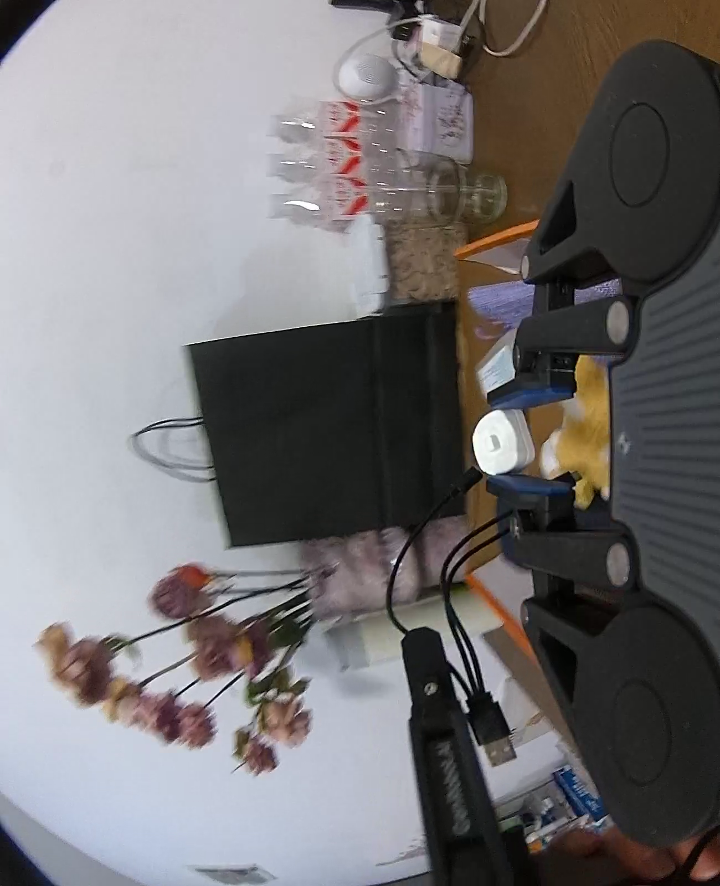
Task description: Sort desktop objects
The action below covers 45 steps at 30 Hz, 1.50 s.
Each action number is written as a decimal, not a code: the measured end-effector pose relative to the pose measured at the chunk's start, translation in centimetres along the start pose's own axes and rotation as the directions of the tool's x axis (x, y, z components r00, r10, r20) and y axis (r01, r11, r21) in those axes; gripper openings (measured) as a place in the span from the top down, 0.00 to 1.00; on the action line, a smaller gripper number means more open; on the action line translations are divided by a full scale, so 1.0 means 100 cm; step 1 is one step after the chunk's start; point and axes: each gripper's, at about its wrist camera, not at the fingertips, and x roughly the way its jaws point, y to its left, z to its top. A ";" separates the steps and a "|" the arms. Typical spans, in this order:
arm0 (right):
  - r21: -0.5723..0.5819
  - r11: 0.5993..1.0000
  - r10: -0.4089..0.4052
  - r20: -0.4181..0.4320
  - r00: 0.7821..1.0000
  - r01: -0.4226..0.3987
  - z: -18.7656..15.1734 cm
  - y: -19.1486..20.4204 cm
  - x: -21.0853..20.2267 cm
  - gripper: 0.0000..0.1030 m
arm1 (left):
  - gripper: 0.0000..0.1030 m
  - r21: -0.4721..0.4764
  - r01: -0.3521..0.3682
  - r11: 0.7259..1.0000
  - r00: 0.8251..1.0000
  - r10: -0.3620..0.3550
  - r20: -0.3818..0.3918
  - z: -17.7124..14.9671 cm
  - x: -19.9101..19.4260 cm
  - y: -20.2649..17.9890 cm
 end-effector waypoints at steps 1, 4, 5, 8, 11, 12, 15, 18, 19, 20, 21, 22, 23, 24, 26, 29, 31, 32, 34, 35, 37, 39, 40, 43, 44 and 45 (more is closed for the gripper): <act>-0.006 1.000 -0.006 -0.020 1.000 0.006 -0.003 -0.003 0.010 0.76 | 0.97 0.001 -0.015 1.000 1.000 0.015 -0.017 -0.005 0.012 0.002; -0.032 0.999 -0.030 -0.067 0.997 0.028 -0.010 -0.012 0.035 0.76 | 0.97 0.043 -0.049 0.998 0.996 0.052 -0.067 -0.018 0.039 0.007; -0.040 0.999 -0.035 -0.077 0.996 0.032 -0.012 -0.014 0.041 0.76 | 0.97 0.058 -0.055 0.997 0.995 0.060 -0.078 -0.022 0.045 0.008; -0.074 0.996 -0.051 -0.093 0.994 0.045 -0.017 -0.017 0.057 0.76 | 0.97 0.092 -0.066 0.994 0.990 0.076 -0.115 -0.030 0.060 0.012; -0.100 0.993 -0.066 -0.104 0.992 0.055 -0.020 -0.017 0.067 0.76 | 0.97 0.117 -0.074 0.990 0.984 0.091 -0.152 -0.039 0.070 0.013; -0.104 0.993 -0.068 -0.109 0.992 0.057 -0.021 -0.017 0.068 0.76 | 0.96 0.122 -0.074 0.990 0.982 0.093 -0.162 -0.042 0.073 0.014; -0.105 0.992 -0.079 -0.116 0.990 0.067 -0.024 -0.018 0.070 0.75 | 0.84 0.140 -0.090 0.986 0.980 0.113 -0.166 -0.044 0.073 0.011; -0.101 0.993 -0.070 -0.113 0.991 0.059 -0.024 -0.018 0.067 0.55 | 0.25 0.153 -0.121 0.981 0.980 0.142 -0.136 -0.043 0.069 0.009; -0.103 0.993 -0.069 -0.106 0.992 0.058 -0.024 -0.017 0.065 0.49 | 0.13 0.163 -0.136 0.977 0.981 0.157 -0.117 -0.043 0.067 0.008; -0.108 0.992 -0.068 -0.097 0.993 0.057 -0.024 -0.016 0.064 0.38 | 0.08 0.172 -0.149 0.974 0.981 0.168 -0.101 -0.041 0.065 0.007; -0.113 0.992 -0.065 -0.086 0.994 0.055 -0.023 -0.015 0.062 0.29 | 0.06 0.179 -0.162 0.970 0.979 0.180 -0.091 -0.040 0.063 0.006; -0.118 0.992 -0.064 -0.076 0.995 0.054 -0.023 -0.014 0.060 0.27 | 0.01 0.183 -0.178 0.967 0.977 0.196 -0.086 -0.039 0.062 0.006; -0.119 0.991 -0.068 -0.063 0.996 0.060 -0.022 -0.013 0.058 0.21 | 0.00 0.186 -0.189 0.964 0.975 0.207 -0.084 -0.039 0.062 0.006; -0.118 0.991 -0.068 -0.056 0.996 0.061 -0.021 -0.013 0.056 0.11 | 0.00 0.187 -0.189 0.964 0.974 0.208 -0.087 -0.038 0.062 0.006; -0.108 0.992 -0.064 -0.046 0.997 0.059 -0.019 -0.013 0.054 0.05 | 0.00 0.179 -0.192 0.965 0.973 0.211 -0.094 -0.037 0.062 0.007; -0.107 0.993 -0.063 -0.039 0.997 0.058 -0.017 -0.012 0.050 0.01 | 0.00 0.175 -0.201 0.964 0.972 0.219 -0.089 -0.037 0.060 0.006; -0.107 0.992 -0.066 -0.035 0.997 0.062 -0.016 -0.011 0.048 0.00 | 0.00 0.174 -0.208 0.962 0.971 0.225 -0.082 -0.037 0.057 0.005; -0.109 0.992 -0.067 -0.033 0.997 0.063 -0.016 -0.010 0.047 0.00 | 0.00 0.173 -0.211 0.962 0.971 0.227 -0.080 -0.036 0.055 0.005; -0.109 0.992 -0.066 -0.030 0.997 0.062 -0.017 -0.009 0.044 0.00 | 0.00 0.162 -0.214 0.963 0.971 0.229 -0.075 -0.036 0.050 0.005; -0.108 0.992 -0.066 -0.028 0.997 0.063 -0.017 -0.008 0.043 0.00 | 0.00 0.156 -0.215 0.964 0.971 0.228 -0.075 -0.035 0.048 0.006; -0.108 0.992 -0.064 -0.025 0.998 0.061 -0.017 -0.007 0.039 0.00 | 0.00 0.138 -0.210 0.968 0.972 0.222 -0.078 -0.035 0.042 0.007; -0.114 0.992 -0.066 -0.022 0.998 0.063 -0.018 -0.005 0.034 0.00 | 0.00 0.124 -0.201 0.972 0.974 0.212 -0.081 -0.035 0.036 0.008; -0.116 0.991 -0.068 -0.022 0.997 0.065 -0.019 -0.005 0.031 0.00 | 0.00 0.122 -0.199 0.972 0.974 0.209 -0.082 -0.036 0.033 0.007; -0.120 0.990 -0.072 -0.026 0.997 0.069 -0.022 -0.003 0.022 0.00 | 0.00 0.130 -0.198 0.972 0.975 0.209 -0.080 -0.039 0.022 0.004; -0.121 0.990 -0.073 -0.028 0.997 0.069 -0.023 -0.002 0.019 0.00 | 0.00 0.131 -0.197 0.972 0.975 0.208 -0.080 -0.040 0.017 0.003; -0.122 0.990 -0.072 -0.029 0.997 0.068 -0.024 -0.001 0.015 0.00 | 0.00 0.132 -0.194 0.972 0.975 0.205 -0.081 -0.041 0.014 0.003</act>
